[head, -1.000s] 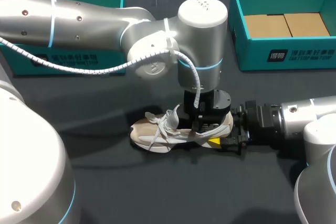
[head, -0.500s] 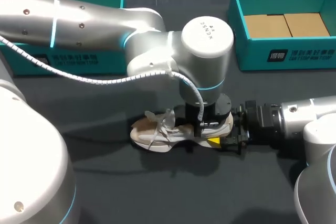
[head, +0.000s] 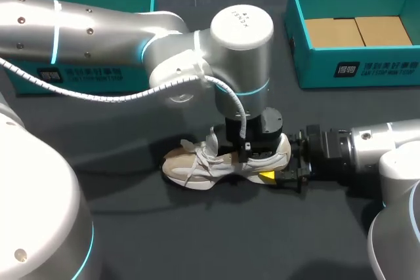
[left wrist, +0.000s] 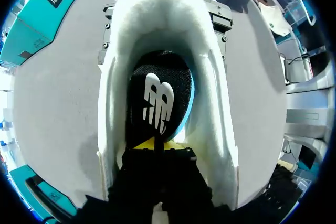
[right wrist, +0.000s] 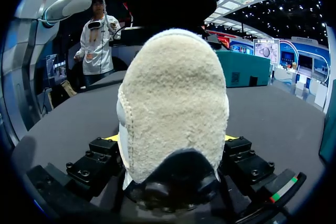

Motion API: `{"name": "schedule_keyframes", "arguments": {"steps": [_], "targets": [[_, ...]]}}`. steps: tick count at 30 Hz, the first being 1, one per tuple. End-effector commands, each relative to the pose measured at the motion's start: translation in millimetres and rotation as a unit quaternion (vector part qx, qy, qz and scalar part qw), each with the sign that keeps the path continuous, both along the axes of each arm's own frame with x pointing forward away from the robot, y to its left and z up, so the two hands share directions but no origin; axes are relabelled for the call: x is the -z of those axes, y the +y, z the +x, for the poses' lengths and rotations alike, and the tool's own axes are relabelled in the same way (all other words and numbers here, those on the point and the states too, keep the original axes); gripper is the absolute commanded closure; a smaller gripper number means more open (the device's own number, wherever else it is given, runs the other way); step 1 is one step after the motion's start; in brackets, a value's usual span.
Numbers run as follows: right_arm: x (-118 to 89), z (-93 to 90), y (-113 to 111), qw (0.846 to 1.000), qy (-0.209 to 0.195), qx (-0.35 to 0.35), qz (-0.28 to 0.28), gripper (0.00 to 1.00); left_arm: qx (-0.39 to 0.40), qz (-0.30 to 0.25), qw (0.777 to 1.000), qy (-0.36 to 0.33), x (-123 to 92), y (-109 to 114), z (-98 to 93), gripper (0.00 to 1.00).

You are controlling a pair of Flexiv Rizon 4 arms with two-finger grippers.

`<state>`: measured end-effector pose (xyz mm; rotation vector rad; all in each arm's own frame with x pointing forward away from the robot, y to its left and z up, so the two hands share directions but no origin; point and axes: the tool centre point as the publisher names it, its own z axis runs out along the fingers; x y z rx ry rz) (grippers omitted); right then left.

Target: Take the shoe out of the shoebox, open the shoe tongue, remove and reinsert the insole, then place the shoe into the shoebox

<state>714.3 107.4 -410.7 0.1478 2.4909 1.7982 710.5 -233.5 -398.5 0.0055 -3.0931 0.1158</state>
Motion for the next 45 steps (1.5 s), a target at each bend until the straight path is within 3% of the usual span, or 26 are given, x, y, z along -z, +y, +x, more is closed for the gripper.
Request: {"name": "schedule_keyframes", "arguments": {"steps": [1,13,21,37,45], "targets": [[-1,-2.4,0,1.0,0.0,0.001,-0.003,1.0,0.003,-0.043,0.999,0.019,-5,19,5.6,1.0],[-1,-2.4,0,1.0,0.0,0.001,-0.003,1.0,0.012,-0.117,0.99,0.075,-32,23,3.5,1.0],[-1,-2.4,0,1.0,0.0,0.001,-0.003,1.0,0.026,-0.147,0.986,0.072,-48,21,-5.7,1.0],[-1,-2.4,0,1.0,0.0,0.001,-0.003,1.0,0.023,-0.198,0.98,0.019,-75,-1,-10.1,1.0],[-1,-2.4,0,1.0,0.0,0.001,-0.003,1.0,0.003,-0.192,0.981,0.0,-73,-25,2.7,1.0]]}}
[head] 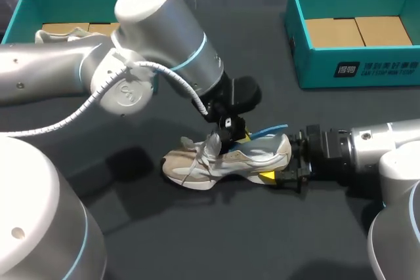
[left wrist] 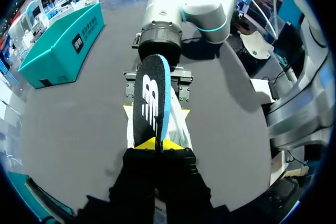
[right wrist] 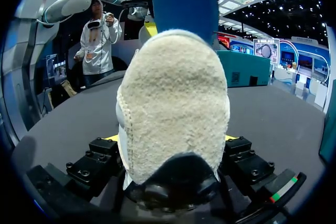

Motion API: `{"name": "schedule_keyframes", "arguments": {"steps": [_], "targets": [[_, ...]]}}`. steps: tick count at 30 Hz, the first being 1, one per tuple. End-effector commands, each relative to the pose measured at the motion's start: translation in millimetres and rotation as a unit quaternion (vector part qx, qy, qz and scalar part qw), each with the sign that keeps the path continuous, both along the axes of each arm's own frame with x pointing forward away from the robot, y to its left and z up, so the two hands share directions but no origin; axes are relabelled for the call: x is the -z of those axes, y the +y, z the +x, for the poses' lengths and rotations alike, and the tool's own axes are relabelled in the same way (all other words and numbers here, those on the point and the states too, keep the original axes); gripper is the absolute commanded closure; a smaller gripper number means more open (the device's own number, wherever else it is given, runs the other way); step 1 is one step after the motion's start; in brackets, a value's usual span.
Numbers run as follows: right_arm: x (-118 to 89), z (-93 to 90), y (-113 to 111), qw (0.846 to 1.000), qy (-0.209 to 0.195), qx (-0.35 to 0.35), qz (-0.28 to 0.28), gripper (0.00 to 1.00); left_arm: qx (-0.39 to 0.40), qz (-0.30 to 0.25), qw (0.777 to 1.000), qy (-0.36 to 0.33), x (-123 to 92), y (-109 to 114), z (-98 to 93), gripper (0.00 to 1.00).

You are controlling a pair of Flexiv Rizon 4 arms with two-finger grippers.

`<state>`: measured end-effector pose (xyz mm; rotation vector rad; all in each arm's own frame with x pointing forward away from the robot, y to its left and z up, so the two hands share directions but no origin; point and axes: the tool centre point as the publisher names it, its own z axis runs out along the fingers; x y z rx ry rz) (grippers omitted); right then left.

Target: Take the shoe out of the shoebox, open the shoe tongue, remove and reinsert the insole, then place the shoe into the shoebox

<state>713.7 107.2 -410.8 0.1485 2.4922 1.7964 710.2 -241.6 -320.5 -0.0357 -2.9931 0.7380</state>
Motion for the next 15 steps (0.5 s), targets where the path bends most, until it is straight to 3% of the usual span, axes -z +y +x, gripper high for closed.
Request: {"name": "schedule_keyframes", "arguments": {"steps": [1,6,8,12,14,15], "targets": [[-1,-1.7,0,1.0,0.0,0.001,-0.002,1.0,-0.008,0.013,1.0,-0.005,5,-20,5.1,1.0],[-1,-1.7,0,1.0,0.0,0.001,-0.002,1.0,-0.008,0.012,1.0,-0.011,1,-25,7.0,1.0],[-1,-1.7,0,1.0,0.0,0.001,-0.002,1.0,-0.007,0.009,1.0,-0.02,-1,-24,4.5,0.65],[-1,-1.7,0,1.0,0.0,0.001,-0.002,1.0,-0.011,0.001,0.999,-0.037,-5,-25,1.7,0.49],[-1,-1.7,0,1.0,0.0,0.001,-0.002,1.0,-0.019,-0.005,0.999,-0.051,-7,-25,-0.2,0.26],[-1,-1.7,0,1.0,0.0,0.001,-0.002,1.0,-0.019,-0.008,0.998,-0.055,-9,-25,-1.3,0.24]]}}
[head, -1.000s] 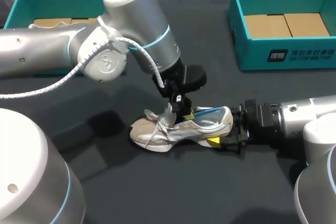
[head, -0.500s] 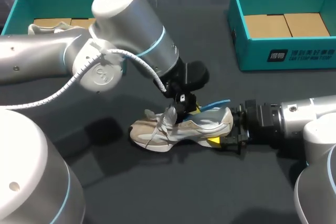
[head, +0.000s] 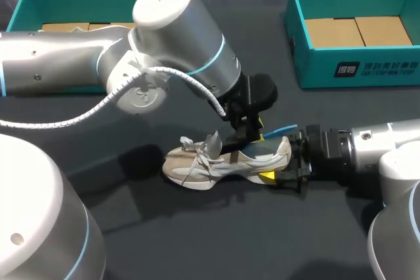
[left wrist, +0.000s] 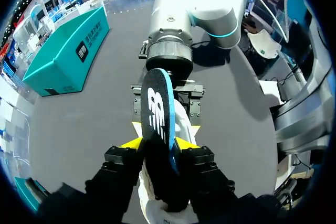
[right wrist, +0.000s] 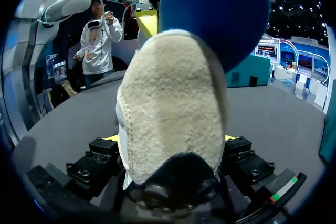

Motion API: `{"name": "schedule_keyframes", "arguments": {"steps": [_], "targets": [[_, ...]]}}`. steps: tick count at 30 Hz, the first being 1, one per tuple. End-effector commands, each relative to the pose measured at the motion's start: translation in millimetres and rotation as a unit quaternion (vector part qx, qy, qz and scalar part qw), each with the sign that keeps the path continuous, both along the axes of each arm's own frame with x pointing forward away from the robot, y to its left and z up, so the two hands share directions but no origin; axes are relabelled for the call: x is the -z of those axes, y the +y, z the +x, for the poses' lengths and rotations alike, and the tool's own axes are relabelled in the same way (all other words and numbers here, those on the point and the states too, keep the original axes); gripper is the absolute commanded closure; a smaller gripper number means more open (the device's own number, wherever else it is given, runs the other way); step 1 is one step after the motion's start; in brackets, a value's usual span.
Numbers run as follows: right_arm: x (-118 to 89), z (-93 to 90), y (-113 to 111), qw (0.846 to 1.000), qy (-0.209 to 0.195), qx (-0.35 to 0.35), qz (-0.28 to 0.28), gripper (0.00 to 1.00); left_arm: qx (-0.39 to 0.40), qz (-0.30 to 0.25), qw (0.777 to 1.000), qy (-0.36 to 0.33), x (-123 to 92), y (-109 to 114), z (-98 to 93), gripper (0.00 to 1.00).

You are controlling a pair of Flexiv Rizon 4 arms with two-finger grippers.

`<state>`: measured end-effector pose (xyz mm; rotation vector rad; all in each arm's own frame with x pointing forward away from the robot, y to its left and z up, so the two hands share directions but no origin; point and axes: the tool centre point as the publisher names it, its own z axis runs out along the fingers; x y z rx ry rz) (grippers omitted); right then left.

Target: Take the shoe out of the shoebox, open the shoe tongue, remove and reinsert the insole, then place the shoe into the shoebox

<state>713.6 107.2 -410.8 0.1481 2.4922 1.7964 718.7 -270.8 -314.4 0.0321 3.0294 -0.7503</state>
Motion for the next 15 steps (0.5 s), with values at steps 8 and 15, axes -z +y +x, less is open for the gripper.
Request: {"name": "schedule_keyframes", "arguments": {"steps": [8,15], "targets": [[-1,-1.6,0,1.0,0.0,0.001,-0.002,1.0,-0.024,-0.025,0.998,-0.049,-3,2,-20.3,0.27],[-1,-1.6,0,1.0,0.0,0.001,-0.002,1.0,-0.028,-0.026,0.997,-0.067,6,-4,-25.0,0.29]]}}
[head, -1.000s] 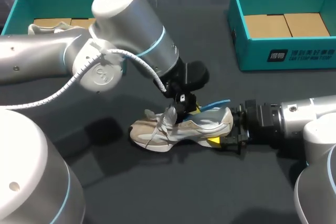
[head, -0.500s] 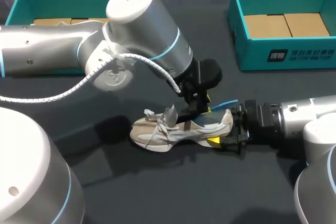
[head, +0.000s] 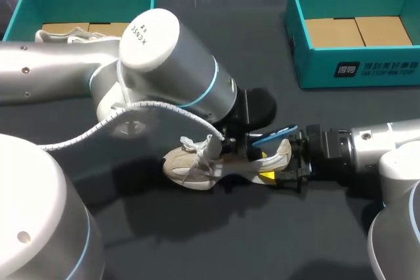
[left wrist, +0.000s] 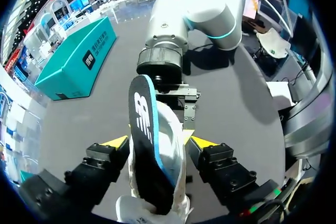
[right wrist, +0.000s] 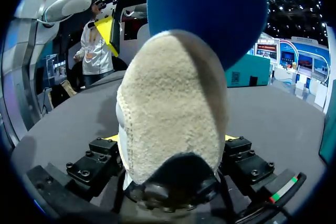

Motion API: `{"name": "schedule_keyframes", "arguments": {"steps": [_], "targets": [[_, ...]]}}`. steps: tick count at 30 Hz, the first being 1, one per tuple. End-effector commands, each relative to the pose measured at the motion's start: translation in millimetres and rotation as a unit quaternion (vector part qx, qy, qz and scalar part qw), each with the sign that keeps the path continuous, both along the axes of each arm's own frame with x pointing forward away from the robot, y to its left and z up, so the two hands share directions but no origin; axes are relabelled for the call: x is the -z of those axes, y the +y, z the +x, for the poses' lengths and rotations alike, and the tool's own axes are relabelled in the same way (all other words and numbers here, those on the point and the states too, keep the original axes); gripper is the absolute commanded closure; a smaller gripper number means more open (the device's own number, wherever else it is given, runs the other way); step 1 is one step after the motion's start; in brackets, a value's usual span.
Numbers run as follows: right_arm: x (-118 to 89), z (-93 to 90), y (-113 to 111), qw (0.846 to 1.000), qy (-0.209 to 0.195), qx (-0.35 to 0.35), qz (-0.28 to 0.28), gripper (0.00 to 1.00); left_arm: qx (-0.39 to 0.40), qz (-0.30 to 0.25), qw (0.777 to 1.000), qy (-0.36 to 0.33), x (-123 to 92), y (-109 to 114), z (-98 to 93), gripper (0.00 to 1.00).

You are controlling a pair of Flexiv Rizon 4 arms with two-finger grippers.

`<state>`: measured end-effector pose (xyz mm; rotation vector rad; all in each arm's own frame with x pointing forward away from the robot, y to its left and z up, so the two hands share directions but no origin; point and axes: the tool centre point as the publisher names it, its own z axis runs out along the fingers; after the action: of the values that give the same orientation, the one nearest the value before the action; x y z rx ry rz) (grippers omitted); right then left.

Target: Take the shoe out of the shoebox, open the shoe tongue, remove and reinsert the insole, then place the shoe into the shoebox

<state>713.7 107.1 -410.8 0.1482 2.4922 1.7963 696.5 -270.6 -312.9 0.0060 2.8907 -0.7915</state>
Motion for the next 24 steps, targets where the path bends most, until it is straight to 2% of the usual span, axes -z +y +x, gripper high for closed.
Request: {"name": "schedule_keyframes", "arguments": {"steps": [1,5,12,22,24], "targets": [[-1,-1.7,0,1.0,0.0,0.001,-0.002,1.0,-0.007,0.0,1.0,-0.01,8,-5,-2.5,0.32],[-1,-1.7,0,1.0,0.0,0.001,-0.002,1.0,-0.019,-0.002,1.0,-0.02,13,-7,-0.4,0.43],[-1,-1.7,0,1.0,0.0,0.001,-0.002,1.0,-0.033,0.0,0.999,-0.026,20,-10,5.7,0.5],[-1,-1.7,0,1.0,0.0,0.001,-0.002,1.0,-0.052,0.006,0.998,-0.033,30,-15,15.3,0.54],[-1,-1.7,0,1.0,0.0,0.001,-0.002,1.0,-0.055,0.007,0.998,-0.033,31,-16,17.1,0.58]]}}
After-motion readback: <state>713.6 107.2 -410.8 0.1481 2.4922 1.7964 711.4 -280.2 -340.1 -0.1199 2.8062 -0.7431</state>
